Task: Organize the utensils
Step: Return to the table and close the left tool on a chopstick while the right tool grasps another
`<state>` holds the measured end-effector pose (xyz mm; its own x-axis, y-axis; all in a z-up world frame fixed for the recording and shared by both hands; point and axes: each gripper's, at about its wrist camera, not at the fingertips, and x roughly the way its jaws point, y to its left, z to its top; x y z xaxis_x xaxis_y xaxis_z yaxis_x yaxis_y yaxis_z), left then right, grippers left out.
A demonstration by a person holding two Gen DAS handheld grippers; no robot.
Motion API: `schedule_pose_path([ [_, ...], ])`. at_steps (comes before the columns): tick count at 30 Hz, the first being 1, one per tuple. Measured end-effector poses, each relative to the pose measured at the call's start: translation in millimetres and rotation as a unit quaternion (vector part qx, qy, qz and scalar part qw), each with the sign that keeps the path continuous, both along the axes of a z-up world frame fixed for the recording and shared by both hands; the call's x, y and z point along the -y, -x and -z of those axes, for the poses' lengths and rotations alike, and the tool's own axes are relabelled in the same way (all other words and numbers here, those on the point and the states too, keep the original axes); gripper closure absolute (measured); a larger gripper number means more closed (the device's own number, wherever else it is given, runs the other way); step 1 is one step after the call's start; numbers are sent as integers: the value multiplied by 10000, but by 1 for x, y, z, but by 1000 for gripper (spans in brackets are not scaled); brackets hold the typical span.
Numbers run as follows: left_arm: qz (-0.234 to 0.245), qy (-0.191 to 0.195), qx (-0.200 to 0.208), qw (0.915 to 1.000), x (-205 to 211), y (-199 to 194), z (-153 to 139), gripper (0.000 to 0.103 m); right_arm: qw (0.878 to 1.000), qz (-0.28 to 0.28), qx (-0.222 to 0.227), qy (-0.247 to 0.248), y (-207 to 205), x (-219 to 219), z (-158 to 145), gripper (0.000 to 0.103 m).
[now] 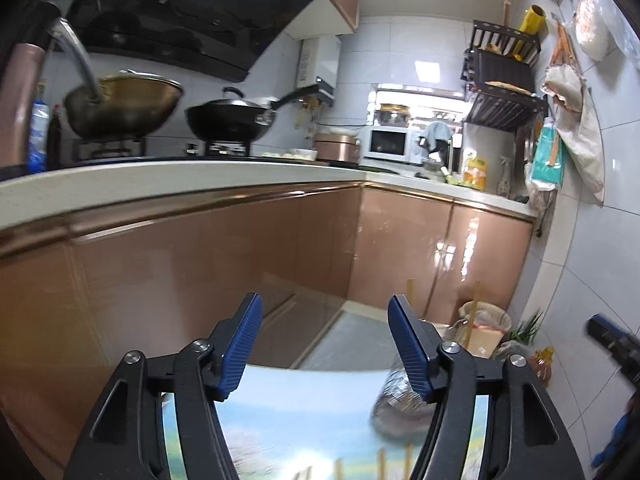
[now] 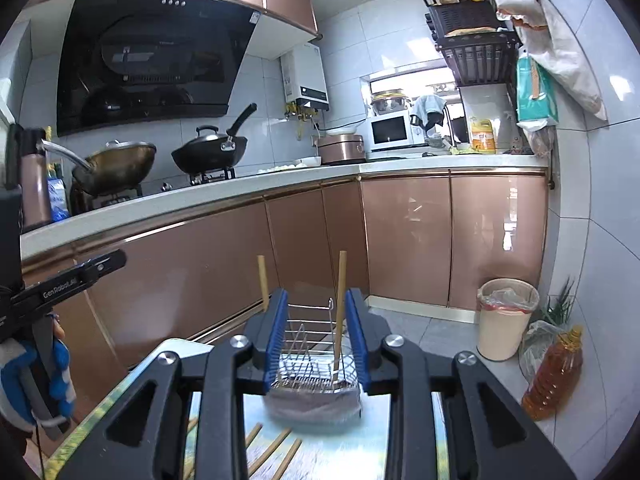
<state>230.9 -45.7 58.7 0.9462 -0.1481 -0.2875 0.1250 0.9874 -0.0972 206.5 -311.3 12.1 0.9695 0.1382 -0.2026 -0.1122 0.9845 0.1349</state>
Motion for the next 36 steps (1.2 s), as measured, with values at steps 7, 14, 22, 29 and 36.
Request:
schedule_pose_path([
  [7, -149, -164, -346, 9992, -55, 51, -27, 37, 9999, 46, -125, -5, 57, -2, -31, 75],
  [14, 357, -374, -1248, 9908, -70, 62, -15, 37, 9979, -70, -641, 49, 82, -12, -32, 65],
  [22, 1008, -578, -2460, 9623, -51, 29, 77, 38, 9834, -220, -1795, 139, 45, -21, 31, 65],
  [29, 1452, -460, -3559, 9220, -37, -15, 156, 45, 9619, -468, -2693, 39, -2, -25, 96, 65],
  [36, 1587, -384, -4127, 8961, -33, -50, 198, 51, 9445, -680, -3214, 39, -37, -36, 136, 65],
])
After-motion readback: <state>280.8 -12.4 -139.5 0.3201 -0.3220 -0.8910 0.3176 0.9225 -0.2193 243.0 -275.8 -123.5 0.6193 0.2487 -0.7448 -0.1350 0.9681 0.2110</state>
